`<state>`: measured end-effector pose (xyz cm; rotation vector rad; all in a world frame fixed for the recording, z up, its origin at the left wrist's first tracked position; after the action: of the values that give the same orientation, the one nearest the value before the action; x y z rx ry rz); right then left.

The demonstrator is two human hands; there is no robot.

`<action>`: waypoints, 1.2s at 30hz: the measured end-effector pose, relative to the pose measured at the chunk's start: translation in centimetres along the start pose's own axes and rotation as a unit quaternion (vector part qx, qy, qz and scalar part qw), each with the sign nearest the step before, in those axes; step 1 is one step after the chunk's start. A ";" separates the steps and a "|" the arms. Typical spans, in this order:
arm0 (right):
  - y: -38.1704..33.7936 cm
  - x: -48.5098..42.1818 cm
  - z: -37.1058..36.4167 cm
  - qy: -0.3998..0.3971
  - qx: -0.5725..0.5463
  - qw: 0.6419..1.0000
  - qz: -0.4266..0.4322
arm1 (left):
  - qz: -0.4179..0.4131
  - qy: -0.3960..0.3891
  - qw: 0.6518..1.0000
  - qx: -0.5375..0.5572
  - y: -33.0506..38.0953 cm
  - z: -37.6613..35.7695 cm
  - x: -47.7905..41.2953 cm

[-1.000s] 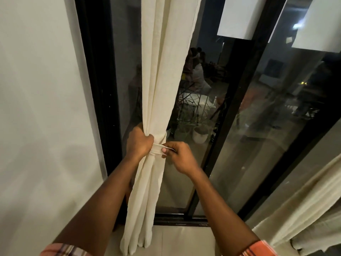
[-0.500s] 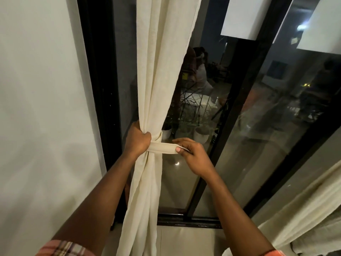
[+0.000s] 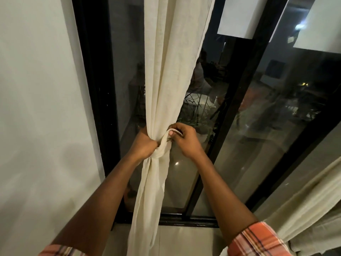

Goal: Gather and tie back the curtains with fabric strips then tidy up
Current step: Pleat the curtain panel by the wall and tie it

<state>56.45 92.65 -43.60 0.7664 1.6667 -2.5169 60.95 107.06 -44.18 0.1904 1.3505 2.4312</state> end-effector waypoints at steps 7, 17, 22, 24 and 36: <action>0.4 -0.5 -0.3 -0.027 0.068 0.996 -0.060 | -0.008 -0.027 0.999 0.030 -0.6 -0.1 0.1; 0.2 -0.6 -0.9 -0.088 0.260 0.960 -0.054 | 0.069 -0.019 0.989 0.127 -2.1 -1.2 0.0; 0.6 -0.3 -0.7 -0.166 0.198 0.964 -0.061 | -0.010 0.008 0.995 0.100 -1.5 -0.9 0.1; 0.9 0.4 -0.4 -0.151 0.140 0.977 -0.051 | -0.010 0.020 0.996 0.081 -1.4 -0.8 0.0; -0.8 1.2 -0.4 -0.214 0.258 0.930 -0.149 | 0.075 0.003 0.995 0.060 -0.9 -2.3 -0.2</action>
<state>55.32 93.62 -43.58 -0.0667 1.0523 -3.0789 60.73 105.55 -46.12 0.3259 1.5363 2.4743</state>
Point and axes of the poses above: each hand's wrist, its own x-axis away from the middle knuckle, its own z-axis out of the back of the hand, y = z × x, the point moved 3 cm from there along -x, towards the middle knuckle, and after that the axes turned 14 degrees about -x, right-handed, at the moved point
